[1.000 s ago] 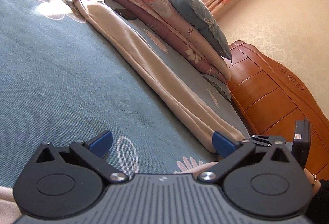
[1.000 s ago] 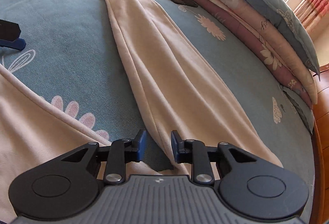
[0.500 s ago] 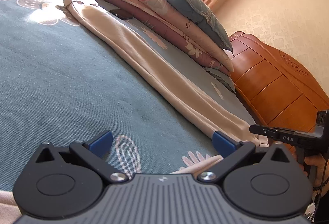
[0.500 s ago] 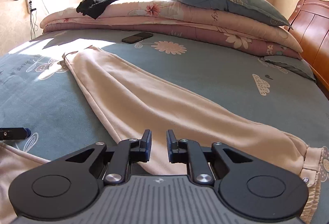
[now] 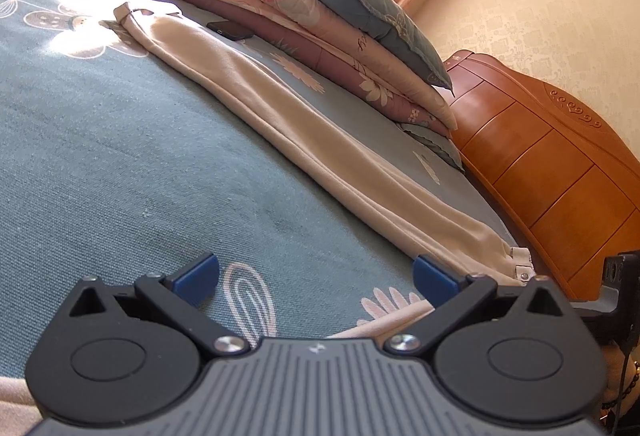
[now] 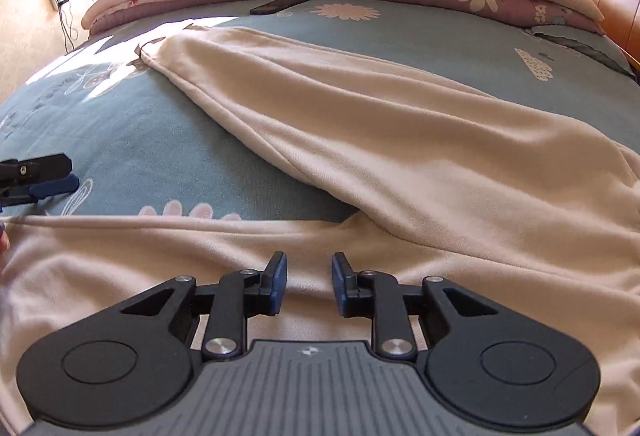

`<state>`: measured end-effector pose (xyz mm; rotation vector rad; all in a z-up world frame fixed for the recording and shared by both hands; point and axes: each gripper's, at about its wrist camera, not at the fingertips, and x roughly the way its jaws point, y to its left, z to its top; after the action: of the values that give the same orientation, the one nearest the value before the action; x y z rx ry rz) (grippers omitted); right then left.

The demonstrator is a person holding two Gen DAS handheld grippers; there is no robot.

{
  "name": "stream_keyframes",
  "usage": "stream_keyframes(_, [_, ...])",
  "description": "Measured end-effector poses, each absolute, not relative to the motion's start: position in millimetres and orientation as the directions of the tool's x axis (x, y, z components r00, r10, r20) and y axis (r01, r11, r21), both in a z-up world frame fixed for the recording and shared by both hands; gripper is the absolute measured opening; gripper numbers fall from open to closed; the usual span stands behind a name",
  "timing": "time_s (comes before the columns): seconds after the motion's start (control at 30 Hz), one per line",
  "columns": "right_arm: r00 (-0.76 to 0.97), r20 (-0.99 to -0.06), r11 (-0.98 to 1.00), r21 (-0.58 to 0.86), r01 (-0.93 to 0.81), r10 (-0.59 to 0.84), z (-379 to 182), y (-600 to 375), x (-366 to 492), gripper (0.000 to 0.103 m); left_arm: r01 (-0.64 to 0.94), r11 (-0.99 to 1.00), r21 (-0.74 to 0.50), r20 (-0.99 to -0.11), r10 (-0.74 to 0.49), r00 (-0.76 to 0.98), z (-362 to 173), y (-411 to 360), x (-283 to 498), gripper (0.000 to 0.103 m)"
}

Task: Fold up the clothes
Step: 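Move the open right tool along the beige strip to the elastic waistband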

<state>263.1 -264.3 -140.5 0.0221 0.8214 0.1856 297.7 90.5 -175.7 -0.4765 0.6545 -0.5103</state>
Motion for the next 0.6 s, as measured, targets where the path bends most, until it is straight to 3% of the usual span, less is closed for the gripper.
stream_keyframes(0.23, [0.697,-0.702,0.987,0.146,-0.064,0.148,-159.4,-260.1,300.4,0.030,0.294,0.778,-0.556,-0.447,-0.578,0.683,-176.3,89.7,296.0,0.102])
stream_keyframes(0.27, [0.701,-0.696,0.985,0.163,-0.061,0.159,-158.8,-257.9,302.7,0.035,0.295,0.777,-0.556,-0.447,-0.578,0.683,-176.4,89.8,295.7,0.102])
stream_keyframes(0.33, [0.708,-0.678,0.979,0.178,-0.101,0.196,-152.5,-250.4,301.2,0.036,0.294,0.777,-0.557,-0.446,-0.579,0.683,-176.3,89.8,296.2,0.102])
stream_keyframes(0.5, [0.738,-0.656,0.987,0.089,-0.134,0.159,-124.9,-234.6,267.3,0.035,0.294,0.776,-0.558,-0.447,-0.580,0.681,-175.1,90.8,298.8,0.102])
stream_keyframes(0.6, [0.674,-0.726,0.988,0.051,-0.143,0.135,-134.8,-226.7,264.3,0.035,0.293,0.776,-0.558,-0.447,-0.579,0.682,-173.4,89.5,298.4,0.102])
